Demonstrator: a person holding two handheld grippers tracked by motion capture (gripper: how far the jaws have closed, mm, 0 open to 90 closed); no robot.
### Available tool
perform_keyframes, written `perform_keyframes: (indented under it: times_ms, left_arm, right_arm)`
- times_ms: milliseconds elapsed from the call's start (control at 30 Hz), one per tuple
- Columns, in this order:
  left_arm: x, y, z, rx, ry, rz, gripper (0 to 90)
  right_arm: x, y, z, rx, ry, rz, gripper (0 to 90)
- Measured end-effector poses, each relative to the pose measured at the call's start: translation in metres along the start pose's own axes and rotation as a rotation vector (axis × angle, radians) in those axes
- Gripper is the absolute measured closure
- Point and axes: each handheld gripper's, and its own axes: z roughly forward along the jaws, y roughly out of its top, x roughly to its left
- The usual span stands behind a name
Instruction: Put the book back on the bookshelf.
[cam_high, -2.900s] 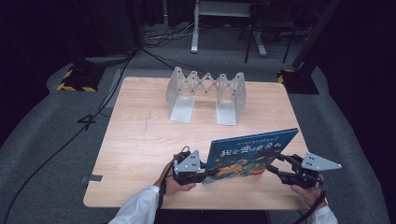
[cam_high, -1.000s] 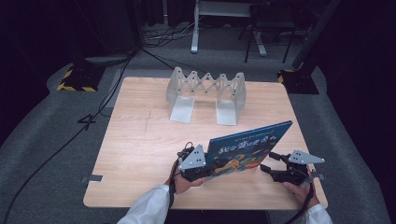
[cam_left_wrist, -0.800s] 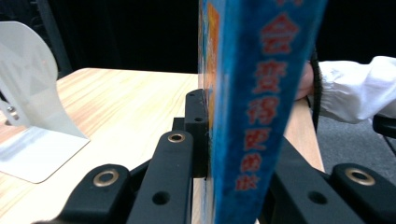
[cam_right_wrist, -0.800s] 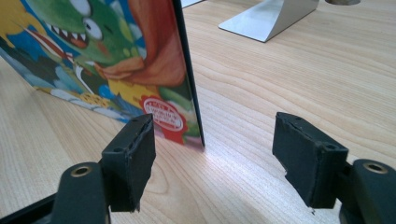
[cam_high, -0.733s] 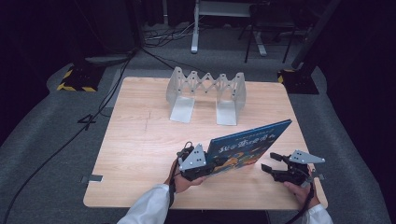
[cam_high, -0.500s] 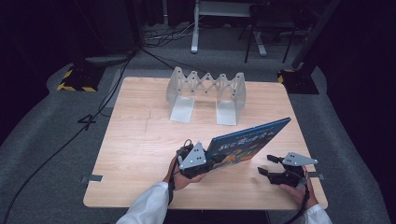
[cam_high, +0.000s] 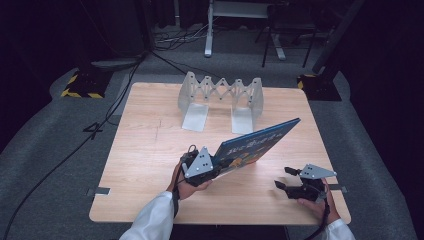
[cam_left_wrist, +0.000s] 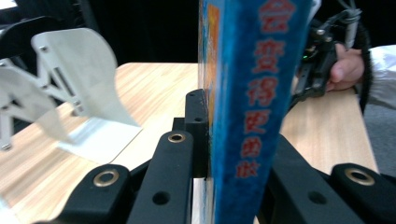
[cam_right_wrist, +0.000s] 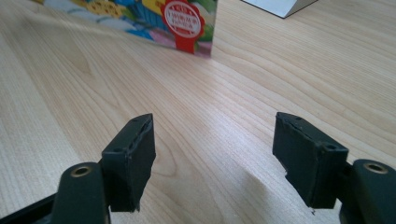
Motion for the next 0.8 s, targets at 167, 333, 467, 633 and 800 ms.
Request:
perform_keyframes:
  times_ms: [167,333,467,633,800]
  left_arm:
    - [0.007,-0.003,-0.014,0.022,0.044,0.006,83.1]
    - [0.019,-0.010,-0.035,0.046,0.115,-0.006,83.0]
    - [0.026,-0.019,-0.055,0.060,0.167,-0.026,83.1]
    - [0.032,-0.026,-0.074,0.065,0.242,-0.045,83.1]
    - [0.043,-0.025,-0.081,0.075,0.296,-0.057,83.1]
  right_arm:
    - [0.001,0.000,0.001,0.008,-0.004,-0.006,30.3]
    - [0.001,0.000,0.001,0.011,-0.008,-0.007,30.4]
    - [0.002,0.000,0.002,0.019,-0.010,-0.011,30.3]
    - [0.002,0.000,0.002,0.024,-0.011,-0.013,30.4]
    - [0.002,0.001,0.003,0.031,-0.009,-0.015,30.5]
